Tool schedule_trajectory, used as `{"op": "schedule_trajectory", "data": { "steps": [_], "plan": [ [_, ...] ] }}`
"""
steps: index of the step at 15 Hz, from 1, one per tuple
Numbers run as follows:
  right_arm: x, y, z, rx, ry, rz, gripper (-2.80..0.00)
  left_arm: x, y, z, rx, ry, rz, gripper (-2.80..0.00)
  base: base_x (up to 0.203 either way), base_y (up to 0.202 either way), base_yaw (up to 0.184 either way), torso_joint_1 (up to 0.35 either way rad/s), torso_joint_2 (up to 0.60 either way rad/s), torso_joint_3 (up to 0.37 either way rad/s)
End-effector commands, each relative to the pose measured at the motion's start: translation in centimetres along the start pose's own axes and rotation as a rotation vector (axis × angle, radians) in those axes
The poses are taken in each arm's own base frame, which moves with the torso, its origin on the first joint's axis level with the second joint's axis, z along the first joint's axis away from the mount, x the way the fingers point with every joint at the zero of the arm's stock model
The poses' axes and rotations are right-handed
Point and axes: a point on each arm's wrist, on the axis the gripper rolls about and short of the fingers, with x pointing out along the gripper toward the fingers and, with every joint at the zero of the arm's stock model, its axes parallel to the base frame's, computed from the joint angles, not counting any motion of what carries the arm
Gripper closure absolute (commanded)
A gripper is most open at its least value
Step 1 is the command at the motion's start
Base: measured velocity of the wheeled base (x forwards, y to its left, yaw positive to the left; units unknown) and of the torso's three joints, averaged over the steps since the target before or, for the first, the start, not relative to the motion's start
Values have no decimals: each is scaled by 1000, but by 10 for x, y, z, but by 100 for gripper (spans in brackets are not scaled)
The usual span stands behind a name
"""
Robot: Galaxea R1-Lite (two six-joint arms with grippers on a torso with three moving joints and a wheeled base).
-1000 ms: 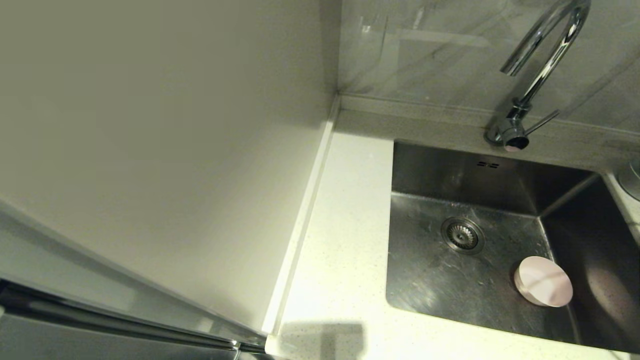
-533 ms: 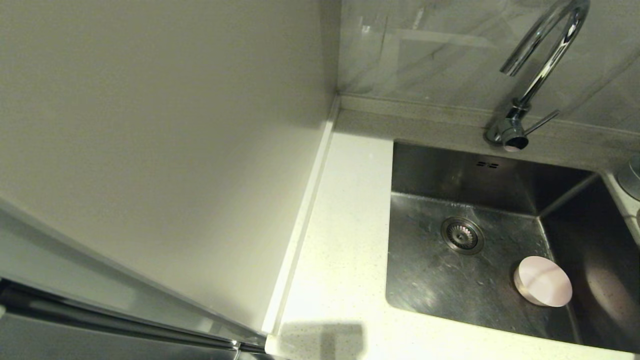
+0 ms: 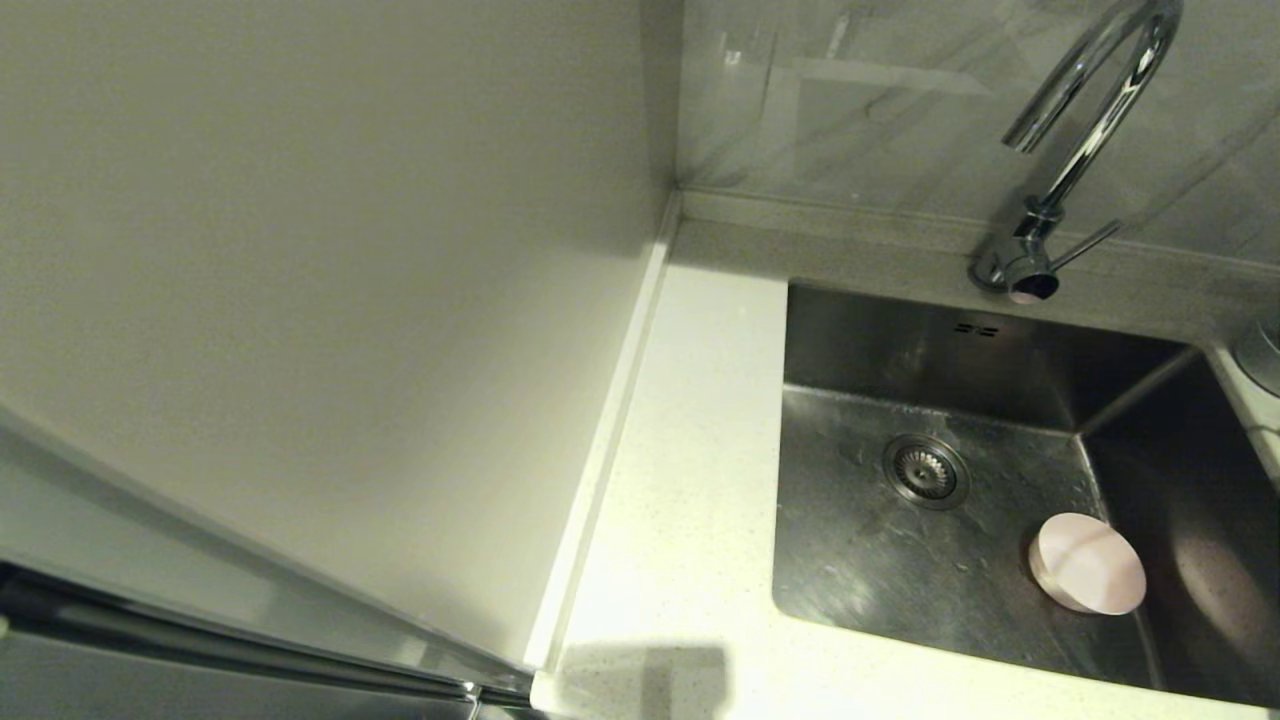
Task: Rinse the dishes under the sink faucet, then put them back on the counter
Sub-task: Put a bowl back to the table from the sink
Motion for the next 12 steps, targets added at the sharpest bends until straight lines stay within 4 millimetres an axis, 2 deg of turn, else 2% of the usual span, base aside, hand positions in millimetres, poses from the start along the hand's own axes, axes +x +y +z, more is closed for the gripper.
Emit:
{"op": "schedule_trajectory", "data": {
  "steps": [1, 3, 5, 7, 9, 12],
  "plan": [
    [-4, -1, 2, 0, -11, -6, -280, 0, 0, -1, 0, 3, 0, 0, 0, 0, 0, 0, 0, 0],
    [-9, -3, 6, 1, -31, -13, -280, 0, 0, -1, 0, 3, 0, 0, 0, 0, 0, 0, 0, 0],
    [-25, -7, 17, 22, -96, -33, -280, 0, 0, -1, 0, 3, 0, 0, 0, 0, 0, 0, 0, 0],
    [-55, -10, 33, 69, -229, -17, -280, 0, 0, -1, 0, 3, 0, 0, 0, 0, 0, 0, 0, 0],
    [-90, -7, 39, 54, -328, 52, -280, 0, 0, -1, 0, 3, 0, 0, 0, 0, 0, 0, 0, 0],
    [-120, 21, 20, 5, -319, 169, -280, 0, 0, -1, 0, 3, 0, 0, 0, 0, 0, 0, 0, 0]
  ]
}}
